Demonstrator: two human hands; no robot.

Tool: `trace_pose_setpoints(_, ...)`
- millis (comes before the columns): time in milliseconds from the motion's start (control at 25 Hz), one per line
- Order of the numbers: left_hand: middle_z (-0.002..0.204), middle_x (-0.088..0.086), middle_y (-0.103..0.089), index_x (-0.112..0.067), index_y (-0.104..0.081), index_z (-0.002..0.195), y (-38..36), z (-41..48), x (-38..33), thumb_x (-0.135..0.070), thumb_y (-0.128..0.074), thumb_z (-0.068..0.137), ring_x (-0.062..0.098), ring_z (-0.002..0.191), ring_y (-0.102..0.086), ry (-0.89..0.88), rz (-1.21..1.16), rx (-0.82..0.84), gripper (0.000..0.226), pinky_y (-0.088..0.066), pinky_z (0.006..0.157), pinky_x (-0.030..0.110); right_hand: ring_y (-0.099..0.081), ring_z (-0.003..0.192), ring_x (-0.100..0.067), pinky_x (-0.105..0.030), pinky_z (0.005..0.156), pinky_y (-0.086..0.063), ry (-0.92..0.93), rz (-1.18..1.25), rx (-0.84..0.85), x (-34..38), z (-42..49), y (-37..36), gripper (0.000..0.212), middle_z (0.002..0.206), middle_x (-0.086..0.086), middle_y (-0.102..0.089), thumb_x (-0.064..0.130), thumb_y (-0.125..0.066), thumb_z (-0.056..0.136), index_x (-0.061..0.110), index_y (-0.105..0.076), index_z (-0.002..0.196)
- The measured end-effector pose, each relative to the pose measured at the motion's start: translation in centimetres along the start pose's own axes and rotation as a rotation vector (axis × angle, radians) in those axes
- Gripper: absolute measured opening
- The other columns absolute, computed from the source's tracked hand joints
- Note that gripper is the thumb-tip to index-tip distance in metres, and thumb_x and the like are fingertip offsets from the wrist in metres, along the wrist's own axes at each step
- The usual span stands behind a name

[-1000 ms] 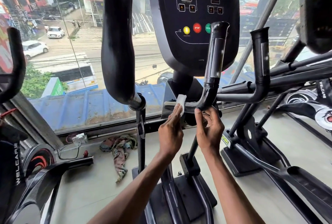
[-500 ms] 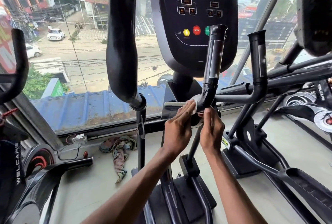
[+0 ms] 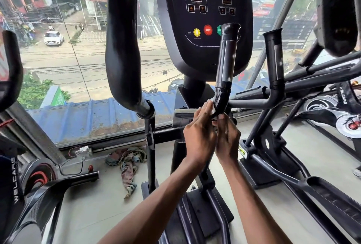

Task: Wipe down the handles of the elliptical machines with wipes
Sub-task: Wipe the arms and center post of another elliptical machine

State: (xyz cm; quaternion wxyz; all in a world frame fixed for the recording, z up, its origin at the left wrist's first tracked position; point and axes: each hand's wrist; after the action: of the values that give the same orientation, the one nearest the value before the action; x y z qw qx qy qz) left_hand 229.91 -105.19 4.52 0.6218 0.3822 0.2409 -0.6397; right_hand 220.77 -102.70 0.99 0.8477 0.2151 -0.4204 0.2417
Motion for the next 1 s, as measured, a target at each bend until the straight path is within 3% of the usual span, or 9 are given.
trace_pose_setpoints(120, 0.101, 0.015, -0.077, -0.023, -0.064, 0.140, -0.6, 1.8, -2.1, -0.040, -0.034, 0.082, 0.028, 0.083, -0.066, 0.145, -0.085, -0.024, 0.067, -0.052, 0.067, 0.036, -0.067, 0.109, -0.005, -0.034, 0.095, -0.053, -0.045, 0.023, 0.010, -0.5, 0.1, 0.0, 0.031, 0.118, -0.003, -0.074, 0.020, -0.048, 0.107, 0.009, -0.070, 0.125)
trace_pose_setpoints(240, 0.136, 0.002, -0.068, -0.015, -0.061, 0.143, -0.2, 0.2, 1.5, -0.009, -0.048, 0.090, 0.019, 0.122, -0.067, -0.063, 0.055, 0.026, 0.054, -0.055, 0.097, 0.027, -0.068, 0.102, -0.001, -0.021, 0.088, -0.051, 0.016, -0.004, -0.015, -0.1, -0.1, -0.1, 0.041, 0.112, -0.003, -0.074, 0.033, -0.043, 0.109, 0.005, -0.071, 0.121)
trace_pose_setpoints(320, 0.147, -0.005, -0.055, -0.009, -0.059, 0.144, 0.6, -0.2, 6.1, 0.012, -0.056, 0.089, 0.015, 0.138, -0.054, -0.159, 0.155, 0.045, 0.059, -0.042, 0.114, 0.020, -0.069, 0.094, -0.002, -0.015, 0.081, -0.048, 0.036, -0.035, -0.029, 0.2, -0.1, -0.2, 0.047, 0.102, 0.000, -0.073, 0.039, -0.040, 0.107, 0.006, -0.072, 0.113)
trace_pose_setpoints(480, 0.147, -0.011, -0.047, -0.009, -0.056, 0.145, 1.7, 1.1, 8.7, 0.007, -0.055, 0.091, 0.013, 0.138, -0.049, -0.096, 0.234, 0.086, 0.057, -0.051, 0.109, 0.040, -0.072, 0.090, -0.019, -0.019, 0.078, -0.050, 0.041, -0.035, -0.030, 0.1, 0.0, -0.2, 0.042, 0.091, 0.003, -0.069, 0.040, -0.041, 0.106, 0.010, -0.071, 0.104)
trace_pose_setpoints(600, 0.151, -0.006, -0.047, -0.006, -0.053, 0.147, 1.3, 0.4, 7.7, 0.011, -0.056, 0.092, 0.017, 0.140, -0.051, -0.234, 0.186, 0.122, 0.057, -0.045, 0.114, 0.032, -0.071, 0.095, -0.018, -0.027, 0.082, -0.052, 0.050, -0.038, -0.035, 0.0, 0.1, -0.2, 0.044, 0.097, 0.002, -0.072, 0.041, -0.040, 0.107, 0.010, -0.072, 0.109)
trace_pose_setpoints(680, 0.150, -0.004, -0.050, -0.012, -0.053, 0.149, 1.4, 0.6, 8.2, 0.009, -0.056, 0.090, 0.022, 0.128, -0.063, -0.124, 0.255, 0.093, 0.062, -0.057, 0.100, 0.036, -0.072, 0.095, -0.019, -0.028, 0.082, -0.052, 0.051, -0.034, -0.029, 0.0, 0.0, -0.3, 0.044, 0.097, 0.005, -0.071, 0.042, -0.040, 0.107, 0.011, -0.072, 0.111)
trace_pose_setpoints(800, 0.144, 0.004, -0.056, -0.025, -0.054, 0.149, 1.8, 1.8, 8.3, -0.009, -0.044, 0.084, 0.029, 0.094, -0.076, 0.230, 0.277, 0.113, 0.067, -0.061, 0.073, 0.044, -0.072, 0.092, -0.016, -0.015, 0.079, -0.049, 0.036, 0.014, -0.044, 0.2, -0.1, -0.2, 0.046, 0.097, 0.006, -0.070, 0.040, -0.039, 0.107, 0.009, -0.072, 0.112)
trace_pose_setpoints(880, 0.136, 0.006, -0.063, -0.025, -0.060, 0.144, 1.9, 1.9, 7.3, -0.020, -0.040, 0.082, 0.021, 0.089, -0.076, 0.301, 0.192, 0.067, 0.065, -0.061, 0.072, 0.038, -0.072, 0.093, -0.015, -0.016, 0.083, -0.053, -0.040, 0.056, -0.032, -0.5, -0.4, -0.4, 0.042, 0.103, 0.003, -0.072, 0.037, -0.036, 0.106, 0.014, -0.071, 0.111)
trace_pose_setpoints(1000, 0.129, -0.003, -0.067, -0.016, -0.065, 0.138, 2.7, 0.0, 5.6, -0.016, -0.055, 0.100, -0.010, 0.099, -0.063, 0.244, 0.103, 0.057, 0.039, -0.051, 0.082, 0.008, -0.072, 0.111, -0.018, -0.042, 0.098, -0.058, -0.188, 0.153, 0.079, -2.6, -1.5, -1.5, 0.034, 0.119, 0.001, -0.075, 0.040, -0.046, 0.102, 0.025, -0.073, 0.114)
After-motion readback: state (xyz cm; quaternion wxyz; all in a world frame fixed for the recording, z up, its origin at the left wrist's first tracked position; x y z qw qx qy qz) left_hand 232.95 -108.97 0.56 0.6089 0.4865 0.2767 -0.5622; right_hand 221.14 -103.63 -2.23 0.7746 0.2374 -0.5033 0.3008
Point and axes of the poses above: each hand's wrist, its own z-axis towards the middle knuckle, its own y-axis out of the back of the hand, x = y × z
